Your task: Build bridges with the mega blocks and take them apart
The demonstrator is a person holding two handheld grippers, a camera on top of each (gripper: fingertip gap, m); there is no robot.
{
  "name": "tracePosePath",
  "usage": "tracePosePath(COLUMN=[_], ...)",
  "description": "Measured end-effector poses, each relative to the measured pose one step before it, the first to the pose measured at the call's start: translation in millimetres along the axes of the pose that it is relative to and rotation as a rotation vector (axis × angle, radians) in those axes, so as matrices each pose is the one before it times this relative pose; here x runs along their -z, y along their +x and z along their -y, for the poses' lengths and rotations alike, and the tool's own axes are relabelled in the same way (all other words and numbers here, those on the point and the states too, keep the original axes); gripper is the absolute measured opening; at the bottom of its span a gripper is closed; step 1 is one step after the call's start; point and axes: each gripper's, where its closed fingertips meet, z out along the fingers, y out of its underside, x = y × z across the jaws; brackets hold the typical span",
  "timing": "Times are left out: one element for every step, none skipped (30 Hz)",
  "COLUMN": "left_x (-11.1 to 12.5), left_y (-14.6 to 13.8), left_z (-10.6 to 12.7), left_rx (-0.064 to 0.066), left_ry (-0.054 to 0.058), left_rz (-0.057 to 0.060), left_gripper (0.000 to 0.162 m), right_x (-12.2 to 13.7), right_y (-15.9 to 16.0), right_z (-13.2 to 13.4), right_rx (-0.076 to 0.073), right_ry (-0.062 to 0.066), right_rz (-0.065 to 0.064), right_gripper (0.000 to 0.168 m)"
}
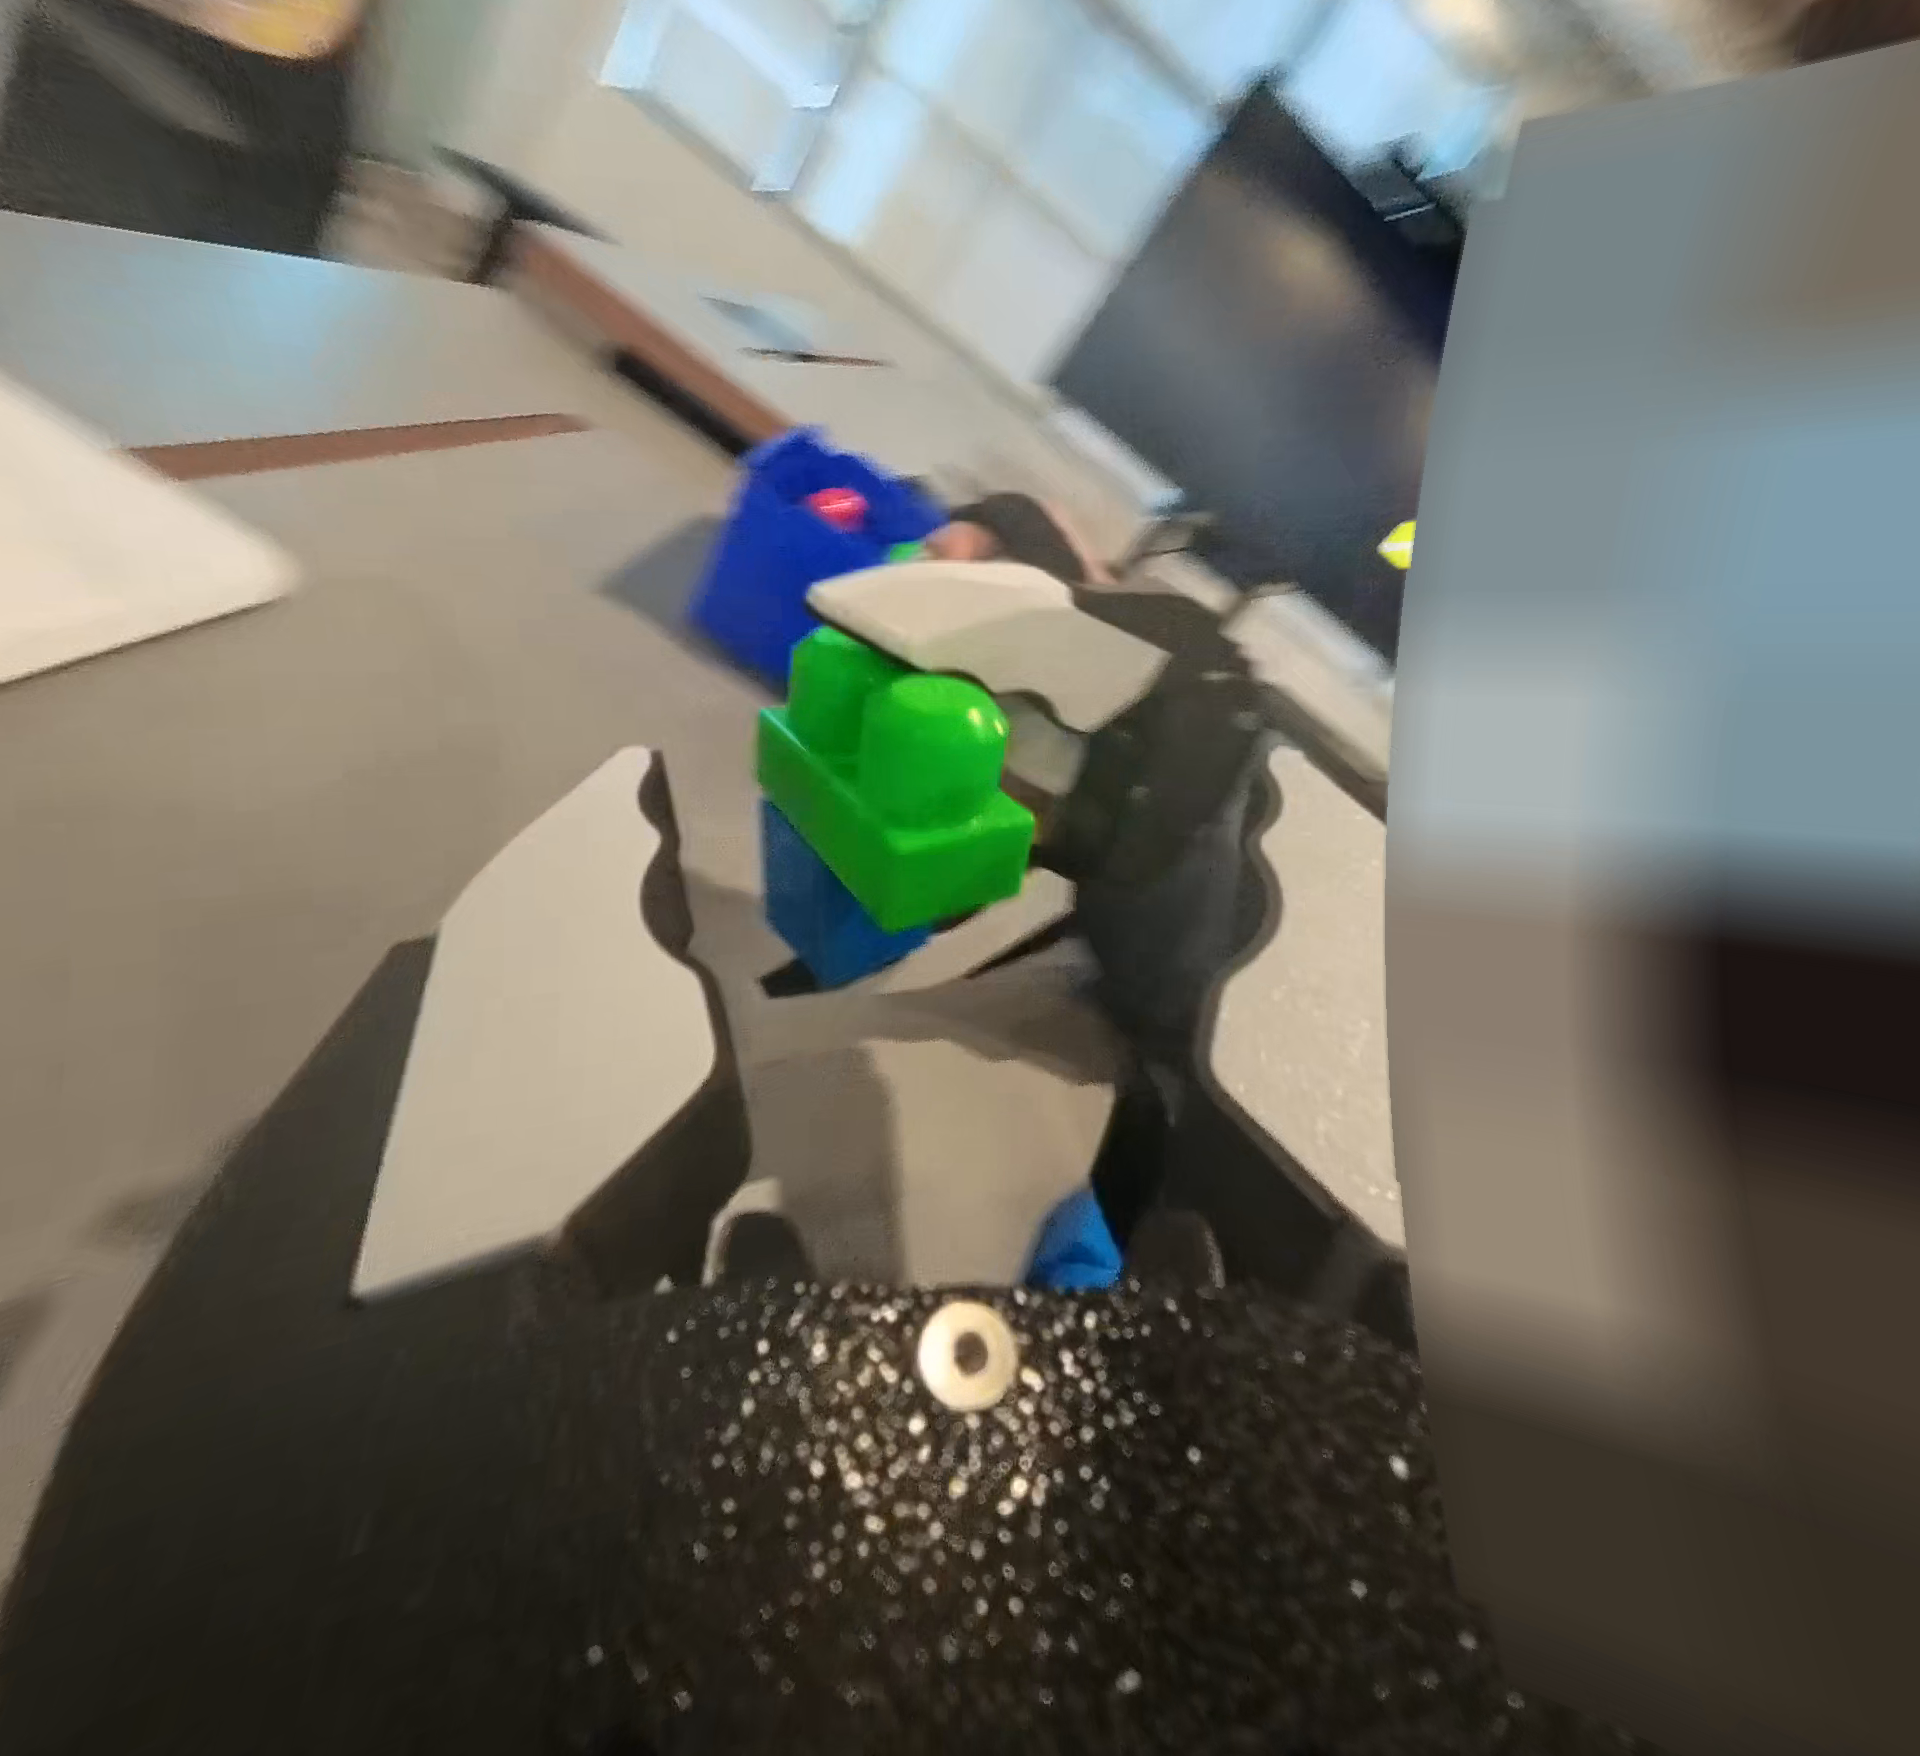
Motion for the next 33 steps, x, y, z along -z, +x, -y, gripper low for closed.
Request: tracePosePath(left_x=[-1.09,-1.36,-1.38,-1.17,-1.17,-1.47,-1.40,-1.71,-1.60,-1.19,-0.35,0.45,1.20,2.23,3.14,4.12,4.68,4.82,4.78,4.34,3.69,2.86,1.75,0.58,-0.60,-1.37,-1.88,-2.27,-2.47,-1.98,-1.14,-0.53,-0.76], left_y=[-3.61,-3.74,-3.69,-2.49,-1.28,-1.37,-2.50,-3.23,-2.95,-1.77,-0.68,-0.28,-0.07,-0.37,-1.74,-3.40,-4.25,-3.45,-1.68,0.46,2.61,3.43,5.55,5.57,2.65,1.71,3.47,4.17,3.83,3.42,2.46,1.37,1.10], left_z=[-4.01,-4.84,-5.21,-5.29,-4.98,-4.35,-3.62,-2.72,-1.70,-0.12,0.54,-0.30,-0.35,0.65,1.18,1.05,1.12,1.89,3.22,4.01,4.19,4.11,3.21,2.14,-0.16,-1.82,-1.59,-0.93,-1.01,-0.86,0.76,1.08,0.48], left_rx=[-0.0276,-0.0236,-0.0206,-0.0184,-0.0115,-0.0068,-0.0060,-0.0078,-0.0099,-0.0072,0.0025,0.0084,0.0045,0.0041,0.0086,0.0082,0.0058,0.0085,0.0125,0.0114,0.0075,0.0052,-0.0043,-0.0083,-0.0045,-0.0100,-0.0111,-0.0045,-0.0057,-0.0111,-0.0088,-0.0046,-0.0037], left_ry=[-0.0160,-0.0216,-0.0243,-0.0233,-0.0181,-0.0125,-0.0065,-0.0005,0.0073,0.0189,0.0217,0.0110,0.0066,0.0128,0.0176,0.0191,0.0214,0.0269,0.0336,0.0371,0.0384,0.0362,0.0307,0.0221,0.0049,-0.0057,-0.0028,0.0011,-0.0015,-0.0015,0.0057,0.0071,0.0055], left_rz=[0.0643,0.0637,0.0600,0.0476,0.0345,0.0292,0.0315,0.0313,0.0252,0.0141,0.0026,-0.0046,-0.0091,-0.0068,-0.0002,0.0061,0.0089,0.0002,-0.0138,-0.0298,-0.0418,-0.0445,-0.0519,-0.0467,-0.0218,-0.0135,-0.0226,-0.0270,-0.0234,-0.0185,-0.0111,-0.0037,-0.0035], left_gripper=[0.101,0.097,0.095,0.092,0.088,0.082,0.075,0.066,0.056,0.044,0.036,0.036,0.036,0.036,0.035,0.035,0.035,0.035,0.035,0.035,0.035,0.035,0.035,0.035,0.035,0.035,0.035,0.035,0.035,0.035,0.035,0.035,0.035], right_x=[-2.51,-2.34,-1.88,-1.68,-1.39,-1.29,-0.92,-0.85,-0.68,-0.62,-0.55,-0.06,0.18,0.44,1.00,1.43,1.76,1.97,2.00,2.34,2.39,2.11,1.75,1.17,0.23,-0.24,-0.63,-1.24,-0.93,-0.23,0.87,0.98,0.96], right_y=[-3.42,-2.13,-1.91,-0.91,-0.88,-1.79,-1.23,-0.70,-0.79,-0.39,0.27,-0.83,-0.14,2.09,3.68,4.03,3.76,3.03,2.52,-0.11,-5.33,-6.16,-7.00,-7.66,-3.62,-0.92,-0.18,-1.78,-4.05,-3.42,-1.76,-0.29,-0.82], right_z=[2.28,1.34,0.62,0.21,-0.11,0.03,0.76,1.31,1.11,0.32,-0.82,1.26,2.45,2.43,-0.10,-2.37,-3.69,-3.11,-1.48,1.73,5.15,8.03,8.32,7.11,3.12,-1.73,-3.28,-2.05,1.64,2.85,2.16,1.12,0.37], right_rx=[0.0096,0.0159,0.0139,0.0083,0.0065,0.0053,0.0062,0.0057,0.0037,0.0035,0.0057,-0.0035,-0.0117,-0.0140,-0.0142,-0.0243,-0.0446,-0.0673,-0.0896,-0.1220,-0.1597,-0.1841,-0.1746,-0.1456,-0.1012,-0.0504,-0.0194,-0.0167,-0.0317,-0.0411,-0.0313,-0.0163,0.0000], right_ry=[0.0013,-0.0052,-0.0085,-0.0066,-0.0057,-0.0048,0.0004,0.0035,0.0004,-0.0050,-0.0079,0.0098,0.0174,0.0198,0.0108,0.0033,0.0035,0.0136,0.0298,0.0537,0.0739,0.0872,0.0839,0.0686,0.0364,0.0006,-0.0114,-0.0060,0.0130,0.0192,0.0142,0.0060,0.0007], right_rz=[0.0062,0.0002,0.0010,-0.0029,-0.0020,0.0055,0.0004,-0.0007,0.0014,-0.0008,-0.0035,0.0035,-0.0028,-0.0185,-0.0221,-0.0140,-0.0027,0.0083,0.0161,0.0394,0.0869,0.1010,0.1083,0.1060,0.0645,0.0306,0.0121,0.0181,0.0364,0.0354,0.0260,0.0111,0.0083], right_gripper=[0.098,0.098,0.098,0.098,0.098,0.098,0.098,0.098,0.098,0.098,0.098,0.098,0.098,0.098,0.097,0.099,0.101,0.103,0.105,0.103,0.095,0.089,0.079,0.074,0.070,0.064,0.057,0.053,0.050,0.047,0.045,0.043,0.043])
